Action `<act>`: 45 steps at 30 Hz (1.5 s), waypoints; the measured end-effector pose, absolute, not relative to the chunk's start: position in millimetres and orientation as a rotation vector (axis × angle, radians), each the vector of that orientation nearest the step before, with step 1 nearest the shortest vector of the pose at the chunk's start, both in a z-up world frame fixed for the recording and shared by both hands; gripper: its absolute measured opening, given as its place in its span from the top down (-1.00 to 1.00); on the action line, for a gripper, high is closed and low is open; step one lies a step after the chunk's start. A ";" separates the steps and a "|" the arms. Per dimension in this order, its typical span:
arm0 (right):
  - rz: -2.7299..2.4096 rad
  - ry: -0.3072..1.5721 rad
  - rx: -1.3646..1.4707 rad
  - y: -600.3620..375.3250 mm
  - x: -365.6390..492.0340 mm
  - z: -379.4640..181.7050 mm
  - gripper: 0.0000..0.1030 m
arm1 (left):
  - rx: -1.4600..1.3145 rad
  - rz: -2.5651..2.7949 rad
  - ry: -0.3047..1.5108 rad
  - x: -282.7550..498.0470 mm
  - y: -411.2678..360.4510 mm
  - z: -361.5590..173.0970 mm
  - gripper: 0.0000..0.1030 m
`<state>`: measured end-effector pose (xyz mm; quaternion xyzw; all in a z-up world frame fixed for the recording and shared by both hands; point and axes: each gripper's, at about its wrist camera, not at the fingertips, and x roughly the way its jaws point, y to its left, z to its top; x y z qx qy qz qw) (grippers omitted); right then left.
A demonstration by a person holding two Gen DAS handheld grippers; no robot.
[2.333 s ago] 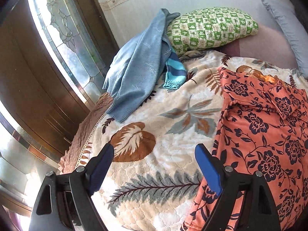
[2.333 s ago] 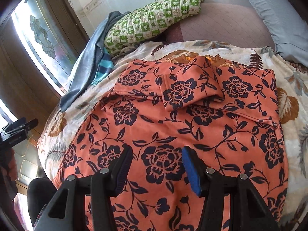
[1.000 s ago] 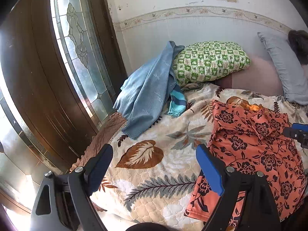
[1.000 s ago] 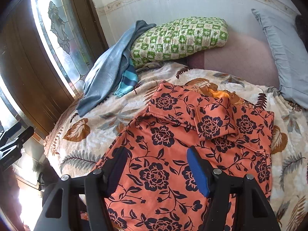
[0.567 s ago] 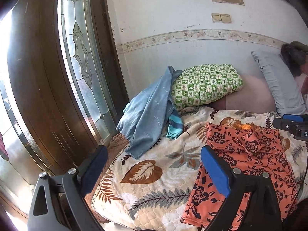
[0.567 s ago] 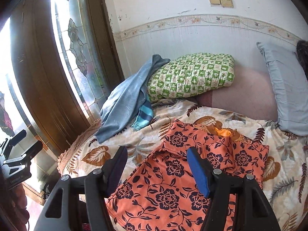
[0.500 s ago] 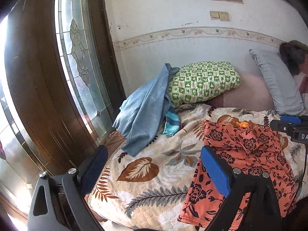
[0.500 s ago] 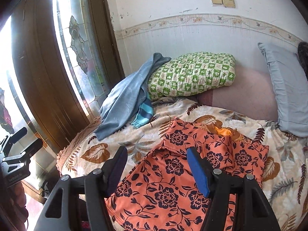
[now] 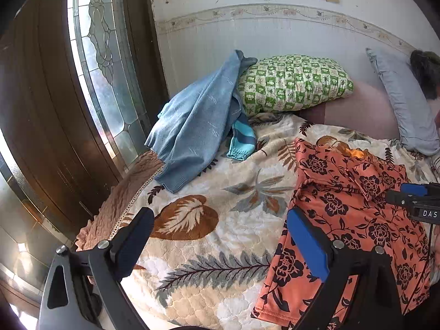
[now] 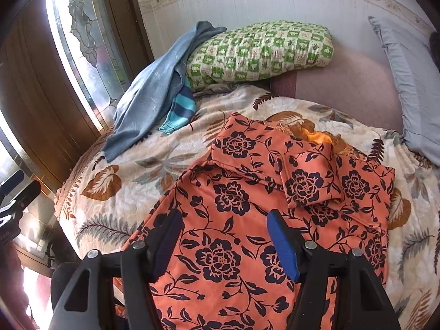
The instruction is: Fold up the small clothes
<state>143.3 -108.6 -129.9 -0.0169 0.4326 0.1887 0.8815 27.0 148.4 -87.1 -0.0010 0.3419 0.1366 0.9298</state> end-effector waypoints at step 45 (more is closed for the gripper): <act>0.169 0.962 -0.043 -137.4 270.3 -181.0 -0.35 | -0.191 0.358 0.912 180.7 188.2 -228.8 -0.88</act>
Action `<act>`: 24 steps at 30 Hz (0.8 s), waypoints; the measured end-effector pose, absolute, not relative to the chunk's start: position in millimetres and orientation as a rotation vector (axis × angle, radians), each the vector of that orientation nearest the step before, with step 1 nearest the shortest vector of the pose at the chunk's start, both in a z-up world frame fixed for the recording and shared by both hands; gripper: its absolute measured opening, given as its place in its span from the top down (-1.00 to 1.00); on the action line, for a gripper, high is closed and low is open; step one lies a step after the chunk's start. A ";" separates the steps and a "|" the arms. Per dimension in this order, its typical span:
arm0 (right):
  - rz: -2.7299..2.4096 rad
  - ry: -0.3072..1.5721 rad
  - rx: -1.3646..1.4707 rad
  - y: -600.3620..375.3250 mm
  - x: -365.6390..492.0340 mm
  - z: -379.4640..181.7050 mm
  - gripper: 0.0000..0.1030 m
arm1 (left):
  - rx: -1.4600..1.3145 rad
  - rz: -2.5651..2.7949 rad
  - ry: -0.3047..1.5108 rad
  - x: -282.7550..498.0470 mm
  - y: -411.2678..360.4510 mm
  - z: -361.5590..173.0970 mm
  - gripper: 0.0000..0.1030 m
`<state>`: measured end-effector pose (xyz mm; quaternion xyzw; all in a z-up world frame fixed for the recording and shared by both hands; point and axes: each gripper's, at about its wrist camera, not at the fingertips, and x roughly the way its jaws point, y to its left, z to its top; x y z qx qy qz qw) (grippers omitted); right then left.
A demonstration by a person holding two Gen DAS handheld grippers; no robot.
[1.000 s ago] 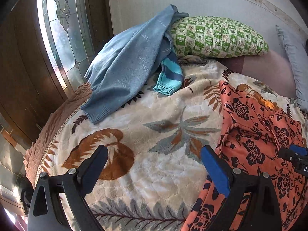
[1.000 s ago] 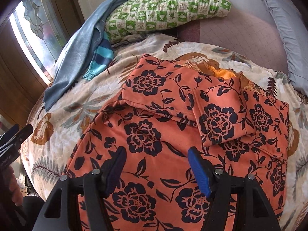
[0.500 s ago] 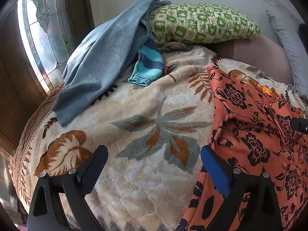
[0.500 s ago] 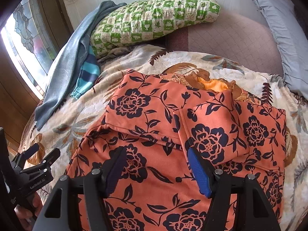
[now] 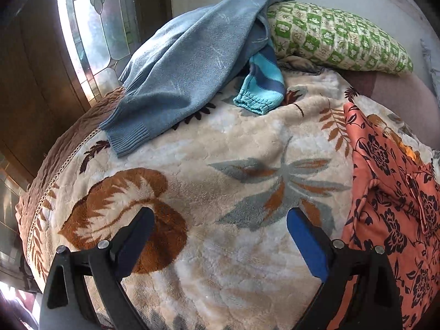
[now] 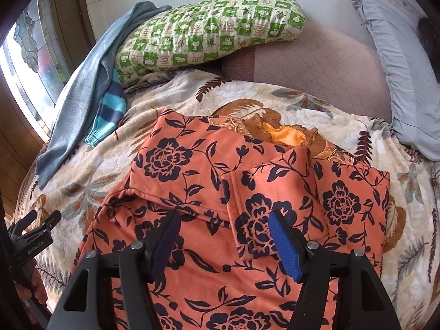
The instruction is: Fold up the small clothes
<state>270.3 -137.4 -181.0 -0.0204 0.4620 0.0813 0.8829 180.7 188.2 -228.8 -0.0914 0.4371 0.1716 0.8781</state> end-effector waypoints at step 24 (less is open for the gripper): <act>0.106 1.049 -0.050 -147.6 300.0 -256.7 -0.36 | -0.004 0.197 0.865 186.7 128.9 -228.6 -0.88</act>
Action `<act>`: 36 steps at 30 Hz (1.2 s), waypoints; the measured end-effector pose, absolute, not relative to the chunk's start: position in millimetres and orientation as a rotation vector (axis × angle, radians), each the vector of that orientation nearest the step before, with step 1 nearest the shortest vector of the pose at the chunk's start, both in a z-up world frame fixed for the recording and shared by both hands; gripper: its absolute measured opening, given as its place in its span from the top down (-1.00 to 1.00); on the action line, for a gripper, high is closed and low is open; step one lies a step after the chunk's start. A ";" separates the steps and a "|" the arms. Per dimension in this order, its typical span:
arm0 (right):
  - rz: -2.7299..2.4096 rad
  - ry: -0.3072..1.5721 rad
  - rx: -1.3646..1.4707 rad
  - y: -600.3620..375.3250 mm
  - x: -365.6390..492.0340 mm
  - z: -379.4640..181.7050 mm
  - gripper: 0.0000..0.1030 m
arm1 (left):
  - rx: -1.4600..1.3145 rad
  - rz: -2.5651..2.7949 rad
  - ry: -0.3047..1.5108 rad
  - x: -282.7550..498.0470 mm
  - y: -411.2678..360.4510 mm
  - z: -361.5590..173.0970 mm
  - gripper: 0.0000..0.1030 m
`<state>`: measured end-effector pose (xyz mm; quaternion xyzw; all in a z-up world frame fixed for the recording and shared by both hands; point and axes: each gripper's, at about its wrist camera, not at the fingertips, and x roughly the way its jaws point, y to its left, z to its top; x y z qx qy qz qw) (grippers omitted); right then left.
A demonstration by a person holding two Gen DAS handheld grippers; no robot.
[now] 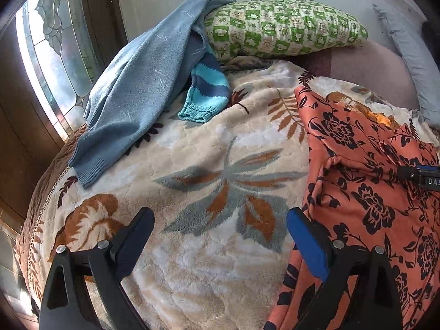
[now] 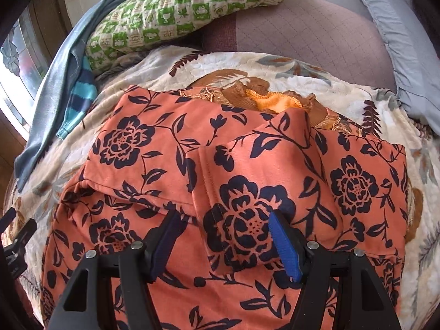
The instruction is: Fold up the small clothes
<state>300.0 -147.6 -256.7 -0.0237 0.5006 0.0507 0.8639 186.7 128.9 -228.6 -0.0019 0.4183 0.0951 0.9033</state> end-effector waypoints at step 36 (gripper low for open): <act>-0.169 0.988 0.317 -345.7 305.2 -224.7 0.80 | 0.035 0.179 0.854 190.4 119.3 -237.8 -0.88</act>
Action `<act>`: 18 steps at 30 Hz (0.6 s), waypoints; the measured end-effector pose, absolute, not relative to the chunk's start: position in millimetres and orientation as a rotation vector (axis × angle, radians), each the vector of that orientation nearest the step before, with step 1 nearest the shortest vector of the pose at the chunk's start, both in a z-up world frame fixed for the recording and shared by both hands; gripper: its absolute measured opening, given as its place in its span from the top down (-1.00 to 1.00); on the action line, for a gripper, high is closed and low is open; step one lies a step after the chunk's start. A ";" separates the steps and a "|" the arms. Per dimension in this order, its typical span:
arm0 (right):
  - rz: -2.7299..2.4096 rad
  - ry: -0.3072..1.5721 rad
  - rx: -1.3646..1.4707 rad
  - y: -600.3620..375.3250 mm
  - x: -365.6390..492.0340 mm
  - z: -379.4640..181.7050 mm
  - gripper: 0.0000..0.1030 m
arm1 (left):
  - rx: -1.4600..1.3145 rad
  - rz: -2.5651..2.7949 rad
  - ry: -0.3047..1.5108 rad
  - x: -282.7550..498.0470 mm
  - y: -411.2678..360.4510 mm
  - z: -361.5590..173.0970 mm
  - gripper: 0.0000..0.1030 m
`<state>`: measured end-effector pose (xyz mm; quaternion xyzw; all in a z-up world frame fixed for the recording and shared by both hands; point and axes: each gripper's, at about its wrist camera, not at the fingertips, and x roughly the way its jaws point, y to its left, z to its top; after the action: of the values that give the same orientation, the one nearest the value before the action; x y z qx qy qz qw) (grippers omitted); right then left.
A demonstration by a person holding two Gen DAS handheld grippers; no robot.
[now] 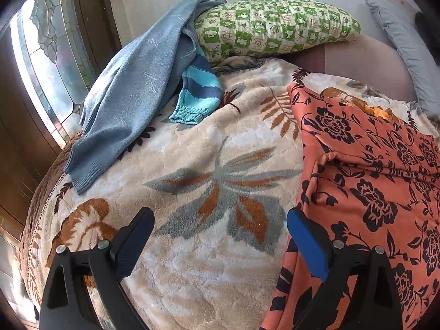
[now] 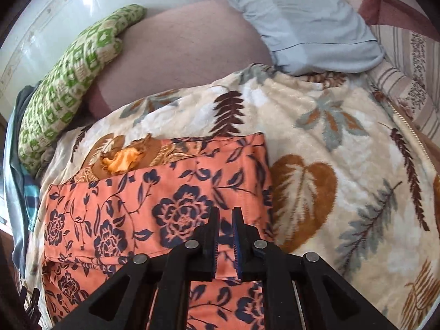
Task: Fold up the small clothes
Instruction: 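Fold the hem up toward the collar with the right gripper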
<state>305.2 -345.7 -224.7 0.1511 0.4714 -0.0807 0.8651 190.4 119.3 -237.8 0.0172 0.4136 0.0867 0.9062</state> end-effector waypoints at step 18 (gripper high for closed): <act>-0.062 1.033 0.428 -416.4 132.6 -183.0 0.26 | 0.018 0.117 0.869 151.0 123.4 -238.9 -0.88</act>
<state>132.6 -416.4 -183.0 0.2029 0.4898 -0.0296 0.8474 151.0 123.4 -238.8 0.0085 0.4209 0.0564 0.9053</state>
